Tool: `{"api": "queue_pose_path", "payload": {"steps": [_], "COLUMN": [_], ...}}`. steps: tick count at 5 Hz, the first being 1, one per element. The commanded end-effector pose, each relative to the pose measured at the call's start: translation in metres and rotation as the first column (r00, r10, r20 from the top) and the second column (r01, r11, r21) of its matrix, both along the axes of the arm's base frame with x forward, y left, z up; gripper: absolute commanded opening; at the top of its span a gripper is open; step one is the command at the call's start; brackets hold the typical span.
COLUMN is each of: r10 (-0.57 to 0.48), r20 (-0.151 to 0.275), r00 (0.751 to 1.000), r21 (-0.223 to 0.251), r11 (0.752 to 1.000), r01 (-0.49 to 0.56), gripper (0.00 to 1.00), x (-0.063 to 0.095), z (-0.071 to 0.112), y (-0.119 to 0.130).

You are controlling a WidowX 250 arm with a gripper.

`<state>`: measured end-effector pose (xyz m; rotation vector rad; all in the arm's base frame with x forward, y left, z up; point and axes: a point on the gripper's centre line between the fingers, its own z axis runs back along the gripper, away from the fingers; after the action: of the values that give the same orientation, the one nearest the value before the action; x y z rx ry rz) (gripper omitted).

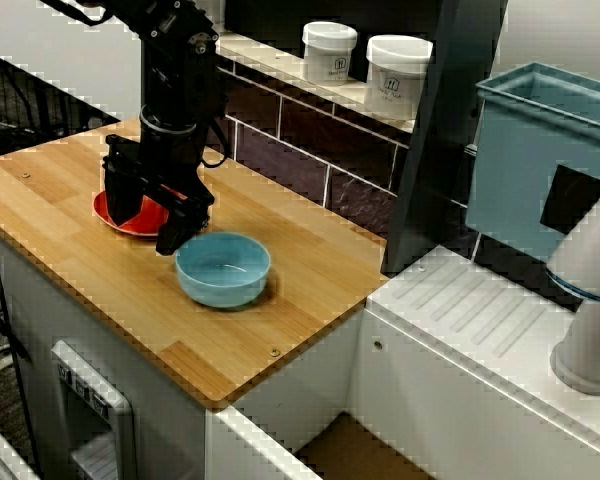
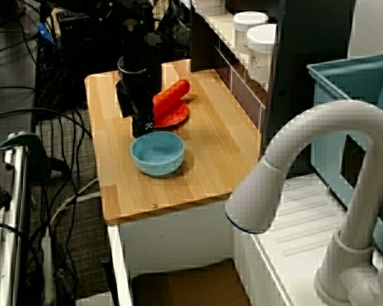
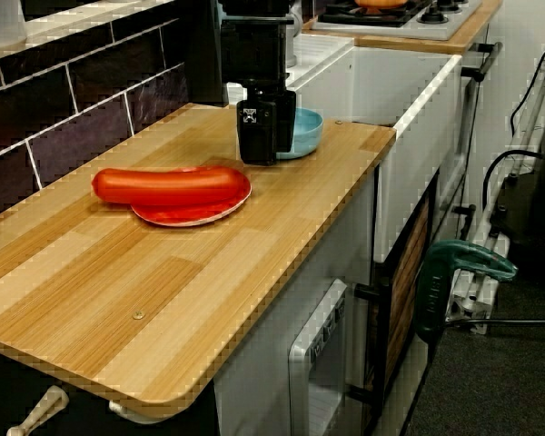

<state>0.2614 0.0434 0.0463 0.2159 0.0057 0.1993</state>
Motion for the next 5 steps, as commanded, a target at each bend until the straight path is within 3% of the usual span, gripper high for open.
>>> {"api": "queue_pose_path", "payload": {"steps": [1, 5], "r10": [-0.013, -0.062], "r20": [0.022, 0.011], "r00": [1.0, 0.998], "r21": [-0.021, -0.052], "r11": [1.0, 0.997], "r01": [0.014, 0.063], "gripper": [1.0, 1.0], "x": [0.001, -0.002], "z": [0.012, 0.009], "y": [-0.004, -0.036]}}
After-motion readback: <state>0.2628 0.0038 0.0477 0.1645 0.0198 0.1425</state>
